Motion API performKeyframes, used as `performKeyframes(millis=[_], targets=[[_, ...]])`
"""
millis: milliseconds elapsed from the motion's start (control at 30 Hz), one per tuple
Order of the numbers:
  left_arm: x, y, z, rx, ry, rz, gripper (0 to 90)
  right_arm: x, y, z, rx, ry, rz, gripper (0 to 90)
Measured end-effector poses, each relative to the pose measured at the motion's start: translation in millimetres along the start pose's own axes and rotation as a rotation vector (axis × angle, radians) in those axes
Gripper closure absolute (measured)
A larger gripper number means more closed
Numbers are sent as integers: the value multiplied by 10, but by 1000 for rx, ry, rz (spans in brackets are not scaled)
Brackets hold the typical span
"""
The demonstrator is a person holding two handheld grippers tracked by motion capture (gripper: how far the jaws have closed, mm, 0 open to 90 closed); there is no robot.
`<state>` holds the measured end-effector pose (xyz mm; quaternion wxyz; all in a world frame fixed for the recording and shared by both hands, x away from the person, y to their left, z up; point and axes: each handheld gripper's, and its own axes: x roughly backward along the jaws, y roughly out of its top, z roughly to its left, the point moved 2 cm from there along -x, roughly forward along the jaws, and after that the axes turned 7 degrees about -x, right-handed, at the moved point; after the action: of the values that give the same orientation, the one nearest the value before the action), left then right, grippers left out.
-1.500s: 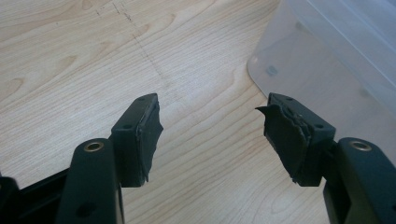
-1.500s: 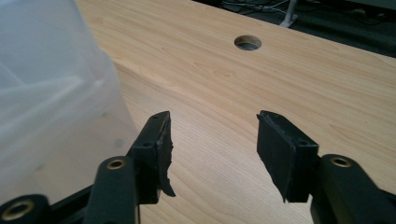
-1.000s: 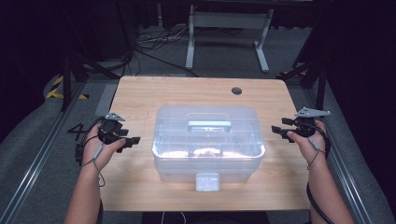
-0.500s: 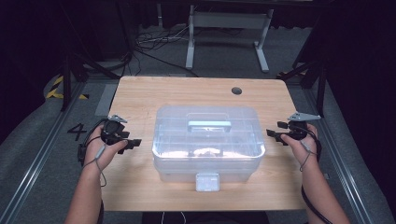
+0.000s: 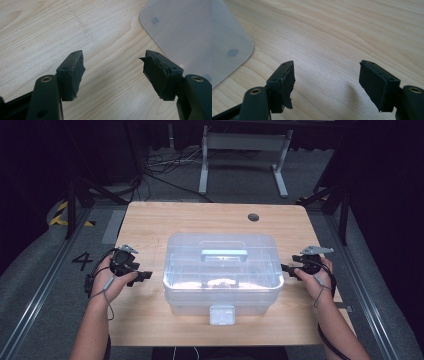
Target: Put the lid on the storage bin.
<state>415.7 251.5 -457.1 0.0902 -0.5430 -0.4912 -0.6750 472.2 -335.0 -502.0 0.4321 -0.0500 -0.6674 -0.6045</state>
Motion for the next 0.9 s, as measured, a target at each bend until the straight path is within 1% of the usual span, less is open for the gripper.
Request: performKeyframes(millis=[100,133,167,233,267,367,400,433,467,533,567,633,667,733,800,867,900], targets=[[-19,-5,-11,-10,-5,11,330,-18,-17,30,7,3,9,292],[-20,-5,-12,-11,-5,12,329,-28,-25,44,15,5,18,288],[-21,-6,-13,-9,-5,13,329,-34,-27,56,13,6,20,286],[-19,-8,-9,-8,-8,14,328,-43,-27,77,26,12,23,284],[-20,-10,-10,-3,-11,16,327,-48,-24,85,27,18,23,274],[-25,-14,0,-12,-9,21,325,-61,-25,99,25,26,24,263],[-27,-14,-4,-5,-9,19,325,-66,-27,110,26,30,31,244],[-25,-12,-1,-9,-13,17,325,-66,-27,110,26,30,31,244],[-23,-11,-5,-2,-14,13,324,-67,-29,108,32,33,34,226],[-14,-7,-2,-5,-14,9,323,-69,-34,110,34,37,40,163],[-12,-5,-3,1,-17,3,323,-68,-36,111,38,43,44,144],[-6,-3,-1,8,-17,-5,323,-68,-37,111,46,35,60,143],[-6,-2,0,8,-16,-6,323,-70,-39,112,47,25,63,126],[-7,2,2,9,-14,-7,323,-79,-43,112,39,21,60,58],[-8,7,2,6,-14,-10,323,-88,-55,107,50,36,70,3],[-9,9,0,7,-13,-13,324,-86,-60,100,56,44,69,0],[-9,9,1,7,-12,-15,324,-84,-58,99,49,40,66,2]])
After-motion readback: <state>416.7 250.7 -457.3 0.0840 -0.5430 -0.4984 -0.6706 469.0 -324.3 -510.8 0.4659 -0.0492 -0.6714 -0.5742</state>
